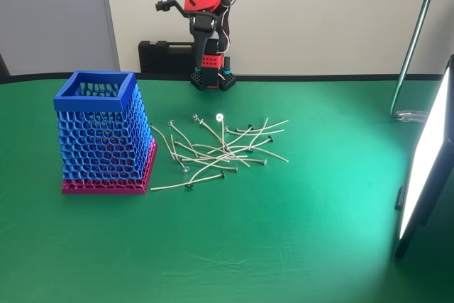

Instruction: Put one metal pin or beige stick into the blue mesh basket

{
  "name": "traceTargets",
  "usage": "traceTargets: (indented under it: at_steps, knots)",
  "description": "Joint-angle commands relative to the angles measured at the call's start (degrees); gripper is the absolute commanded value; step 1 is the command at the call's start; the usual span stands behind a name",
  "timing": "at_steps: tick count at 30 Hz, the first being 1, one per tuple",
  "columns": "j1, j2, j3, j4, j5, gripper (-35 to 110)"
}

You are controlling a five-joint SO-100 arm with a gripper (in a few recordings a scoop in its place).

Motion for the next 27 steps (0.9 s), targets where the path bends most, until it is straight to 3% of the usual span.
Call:
traceTargets:
  at_steps: [1,11,27]
  knots:
    - [4.4,-1.9,-1.7,0.1,-3.0,1]
    - [16.3,-11.7,-6.0,-1.2,-17.7,1]
    - [16.3,-28.2,-9.1,-15.4,-38.0,1]
